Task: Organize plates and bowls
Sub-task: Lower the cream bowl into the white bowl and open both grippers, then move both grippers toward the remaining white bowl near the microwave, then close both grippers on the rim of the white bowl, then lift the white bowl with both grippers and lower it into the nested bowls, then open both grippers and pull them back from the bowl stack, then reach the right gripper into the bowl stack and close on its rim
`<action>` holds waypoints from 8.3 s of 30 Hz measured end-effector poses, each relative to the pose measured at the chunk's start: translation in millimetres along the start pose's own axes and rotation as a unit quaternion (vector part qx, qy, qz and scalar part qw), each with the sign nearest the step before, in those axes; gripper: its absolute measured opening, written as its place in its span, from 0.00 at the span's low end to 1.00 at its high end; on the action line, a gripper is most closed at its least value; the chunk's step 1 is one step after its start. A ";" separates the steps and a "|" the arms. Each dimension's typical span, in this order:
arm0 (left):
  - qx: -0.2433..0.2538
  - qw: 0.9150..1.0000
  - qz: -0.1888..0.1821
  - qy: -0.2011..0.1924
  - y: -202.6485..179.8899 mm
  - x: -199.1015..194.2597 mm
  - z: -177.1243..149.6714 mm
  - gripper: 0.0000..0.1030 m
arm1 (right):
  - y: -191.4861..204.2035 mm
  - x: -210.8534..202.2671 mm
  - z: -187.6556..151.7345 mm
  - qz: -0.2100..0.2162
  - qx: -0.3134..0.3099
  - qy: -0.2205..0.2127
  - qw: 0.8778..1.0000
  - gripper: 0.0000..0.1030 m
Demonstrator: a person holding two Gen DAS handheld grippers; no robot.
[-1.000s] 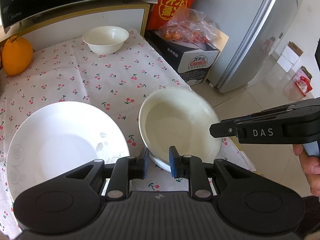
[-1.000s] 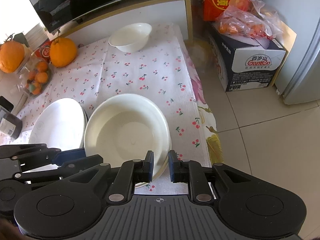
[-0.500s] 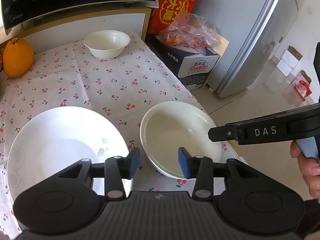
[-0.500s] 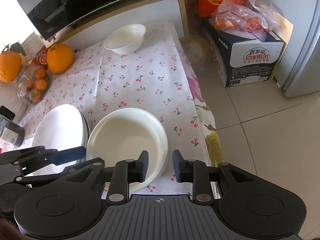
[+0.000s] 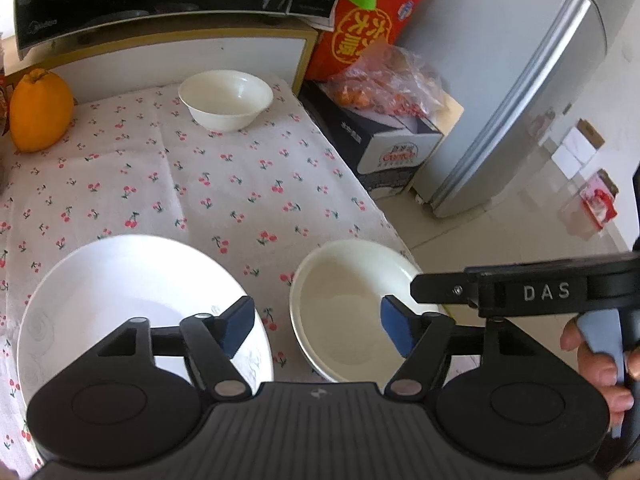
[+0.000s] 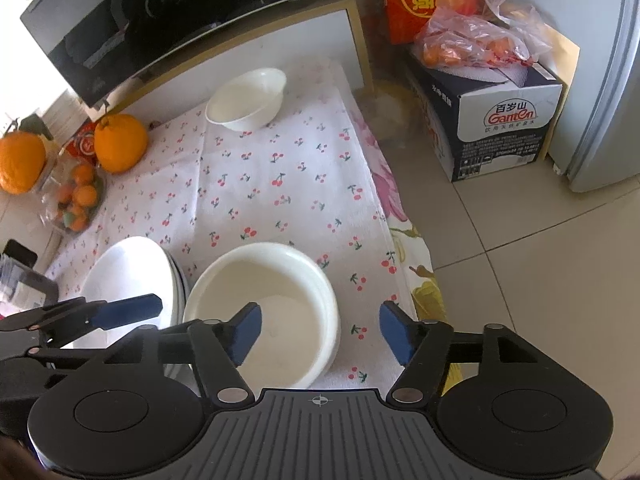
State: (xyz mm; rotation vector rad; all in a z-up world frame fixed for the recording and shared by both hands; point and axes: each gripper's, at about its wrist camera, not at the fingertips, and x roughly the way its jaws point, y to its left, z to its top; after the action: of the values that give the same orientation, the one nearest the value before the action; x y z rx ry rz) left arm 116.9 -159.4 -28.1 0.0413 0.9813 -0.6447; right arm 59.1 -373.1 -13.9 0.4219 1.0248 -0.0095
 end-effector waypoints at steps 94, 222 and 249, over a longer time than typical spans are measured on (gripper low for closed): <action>-0.166 0.979 0.074 -0.089 95.0 52.8 133.0 0.09 | 22.1 98.1 155.5 0.154 0.117 -0.100 0.976 0.09; 0.078 0.992 -0.006 -0.101 -32.2 9.1 -109.3 0.97 | -25.4 19.2 -12.6 0.083 -0.003 -0.048 0.995 0.81; 0.120 0.982 0.057 -0.131 -50.1 34.7 -95.4 0.83 | -14.4 53.8 -7.0 0.044 -0.055 -0.005 0.998 0.48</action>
State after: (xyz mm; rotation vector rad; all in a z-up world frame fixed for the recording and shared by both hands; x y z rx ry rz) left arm 31.7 -187.1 -97.2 0.2201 0.6386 -0.6414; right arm 78.8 -373.9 -66.5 0.3667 0.9913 0.1228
